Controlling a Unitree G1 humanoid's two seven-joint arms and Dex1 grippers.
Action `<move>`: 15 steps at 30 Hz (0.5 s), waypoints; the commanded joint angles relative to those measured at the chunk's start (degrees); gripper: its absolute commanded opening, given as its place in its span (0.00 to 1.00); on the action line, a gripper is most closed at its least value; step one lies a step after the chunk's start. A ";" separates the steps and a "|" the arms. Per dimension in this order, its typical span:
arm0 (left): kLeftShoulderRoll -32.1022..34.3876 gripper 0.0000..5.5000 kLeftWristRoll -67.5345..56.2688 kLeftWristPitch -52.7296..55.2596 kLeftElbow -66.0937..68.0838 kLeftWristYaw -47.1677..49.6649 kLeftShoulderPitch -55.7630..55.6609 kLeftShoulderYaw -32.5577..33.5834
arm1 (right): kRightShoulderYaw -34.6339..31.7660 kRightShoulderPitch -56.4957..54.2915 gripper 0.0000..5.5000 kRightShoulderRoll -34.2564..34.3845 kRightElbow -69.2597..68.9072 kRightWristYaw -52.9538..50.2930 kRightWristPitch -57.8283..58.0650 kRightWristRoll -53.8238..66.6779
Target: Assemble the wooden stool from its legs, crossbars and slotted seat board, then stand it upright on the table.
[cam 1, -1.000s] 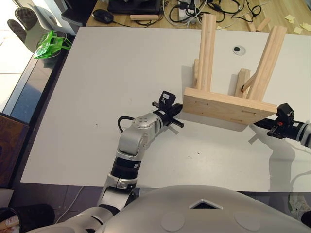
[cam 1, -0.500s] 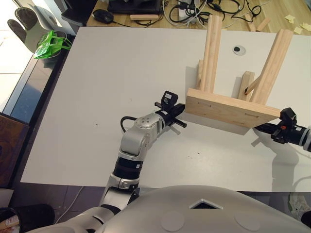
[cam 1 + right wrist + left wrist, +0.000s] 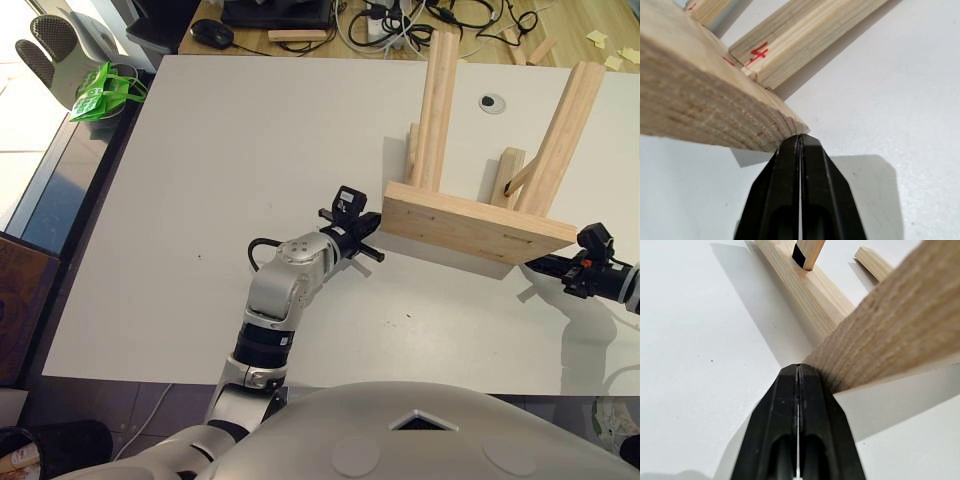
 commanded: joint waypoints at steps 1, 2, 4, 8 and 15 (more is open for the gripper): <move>-0.50 0.00 -1.06 0.25 -0.22 -0.82 -1.14 -1.32 | 0.60 -0.24 0.00 -0.32 -1.81 0.97 0.18 0.68; -0.40 0.00 -1.14 0.31 -0.26 -0.99 -1.25 -1.32 | 0.73 -0.17 0.00 -0.26 -2.27 1.05 0.43 0.84; -0.22 0.00 -1.30 0.45 -0.37 -1.32 -1.42 -1.34 | 0.84 -0.12 0.00 -0.20 -2.77 1.14 0.69 1.02; 0.13 0.00 -1.66 0.78 -0.55 -1.99 -1.50 -1.70 | 0.84 -0.34 0.00 0.04 -3.33 1.37 1.30 1.47; 0.54 0.00 -2.34 1.41 -1.43 -2.69 -1.52 -1.62 | 0.45 -1.31 0.00 0.85 -4.77 1.37 2.64 2.43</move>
